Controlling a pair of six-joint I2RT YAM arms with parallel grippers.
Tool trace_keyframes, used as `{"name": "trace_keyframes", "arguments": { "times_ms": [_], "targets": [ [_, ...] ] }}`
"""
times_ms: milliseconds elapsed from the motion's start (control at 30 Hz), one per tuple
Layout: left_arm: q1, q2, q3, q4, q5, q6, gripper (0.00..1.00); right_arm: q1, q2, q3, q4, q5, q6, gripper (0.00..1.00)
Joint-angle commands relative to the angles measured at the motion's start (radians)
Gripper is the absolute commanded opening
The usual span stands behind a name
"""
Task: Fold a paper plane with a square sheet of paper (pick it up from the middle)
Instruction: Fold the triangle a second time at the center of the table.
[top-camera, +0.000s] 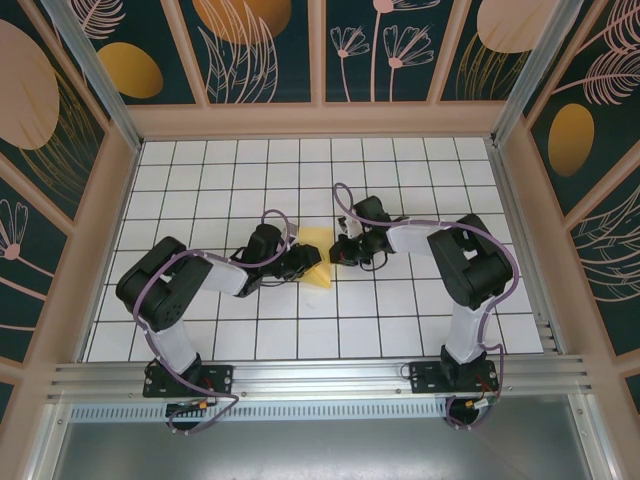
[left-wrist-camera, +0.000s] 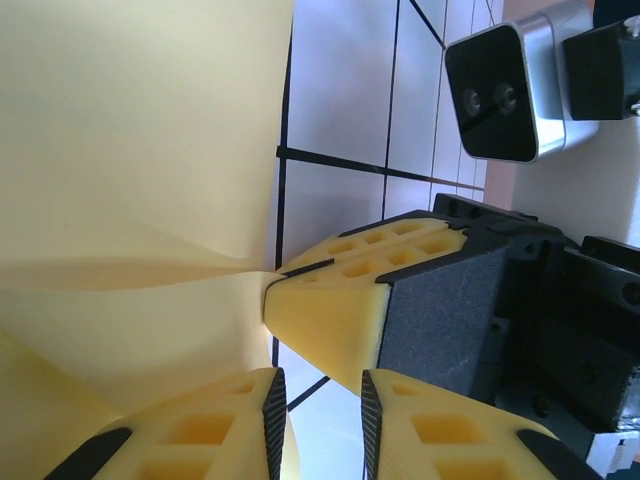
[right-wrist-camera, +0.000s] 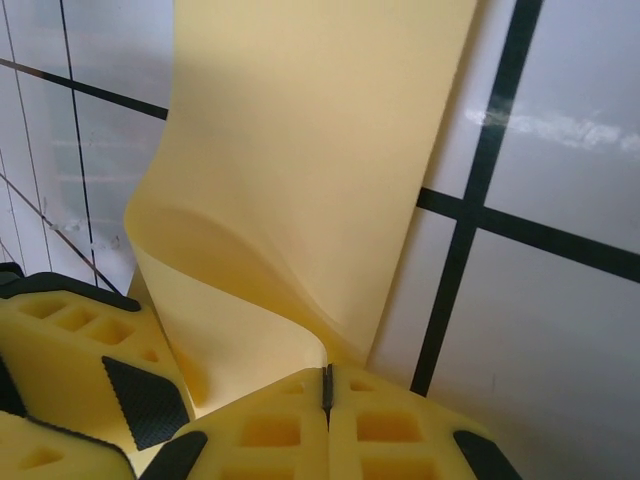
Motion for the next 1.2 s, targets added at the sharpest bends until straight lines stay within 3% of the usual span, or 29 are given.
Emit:
{"name": "trace_keyframes", "arguments": {
  "times_ms": [0,300,1167],
  "targets": [
    [-0.006,0.014,0.022,0.001,0.014,0.011,0.29,0.003,0.010,0.022,-0.007,-0.017,-0.033,0.04],
    [-0.007,-0.030,0.004,0.036,0.026,0.014,0.30,0.023,0.005,0.020,-0.031,-0.003,-0.042,0.05],
    [-0.015,0.054,0.013,0.014,0.032,0.016,0.28,0.021,0.015,0.049,-0.048,0.072,-0.032,0.04]
  ]
}}
